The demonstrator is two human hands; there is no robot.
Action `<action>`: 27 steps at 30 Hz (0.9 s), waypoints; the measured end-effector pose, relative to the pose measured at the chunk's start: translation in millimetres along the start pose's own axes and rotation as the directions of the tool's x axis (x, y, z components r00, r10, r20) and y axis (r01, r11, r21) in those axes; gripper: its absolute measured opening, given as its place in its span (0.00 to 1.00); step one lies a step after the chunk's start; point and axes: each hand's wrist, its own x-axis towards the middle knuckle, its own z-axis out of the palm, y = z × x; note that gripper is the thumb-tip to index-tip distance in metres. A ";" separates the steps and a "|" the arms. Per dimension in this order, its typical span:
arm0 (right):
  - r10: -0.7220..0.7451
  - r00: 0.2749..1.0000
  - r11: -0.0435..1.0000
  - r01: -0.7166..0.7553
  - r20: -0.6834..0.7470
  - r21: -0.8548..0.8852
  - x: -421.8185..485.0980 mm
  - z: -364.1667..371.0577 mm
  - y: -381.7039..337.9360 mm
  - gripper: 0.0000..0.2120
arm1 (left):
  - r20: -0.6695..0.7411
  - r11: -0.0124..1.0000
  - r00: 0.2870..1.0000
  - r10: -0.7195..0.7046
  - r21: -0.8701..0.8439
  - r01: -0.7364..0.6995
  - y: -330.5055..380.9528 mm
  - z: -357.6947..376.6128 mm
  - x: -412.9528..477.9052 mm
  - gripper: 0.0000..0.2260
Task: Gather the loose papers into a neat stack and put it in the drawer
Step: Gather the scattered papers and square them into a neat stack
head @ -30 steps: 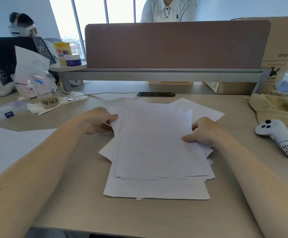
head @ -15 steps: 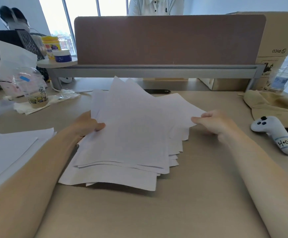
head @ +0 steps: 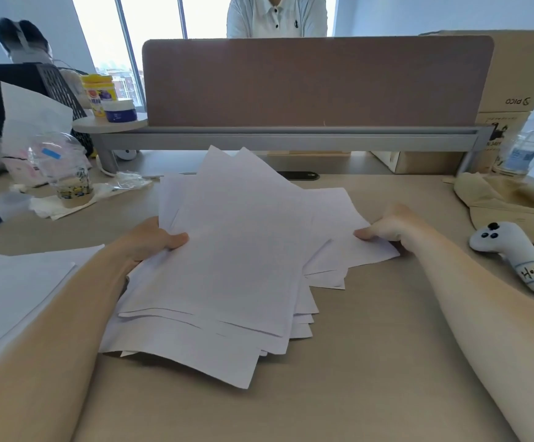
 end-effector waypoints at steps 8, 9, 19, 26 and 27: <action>-0.165 0.766 0.892 0.384 -0.622 0.237 -31.4 -36.8 -18.7 0.03 | 0.003 0.996 0.999 -0.043 -0.084 0.043 1.1 2.2 1.4 0.03; -0.272 0.697 0.866 0.478 -0.663 0.148 -45.0 -38.0 -26.8 0.03 | 0.008 0.993 0.999 -0.042 -0.108 0.043 3.7 4.2 -1.2 0.03; -0.871 0.444 0.427 0.896 0.209 -0.126 -136.9 68.9 -53.0 0.27 | -0.031 0.869 0.992 -0.119 -0.487 0.089 -0.1 7.1 -6.7 0.18; -0.753 0.596 0.642 0.757 0.278 0.118 -122.3 60.4 -44.2 0.25 | 0.036 0.995 0.998 0.055 -0.087 -0.052 5.4 14.3 -7.1 0.07; -0.671 0.737 0.740 0.663 0.075 0.111 -107.0 50.9 -42.4 0.23 | -0.009 0.998 0.998 0.064 -0.027 -0.064 4.6 11.8 -5.8 0.06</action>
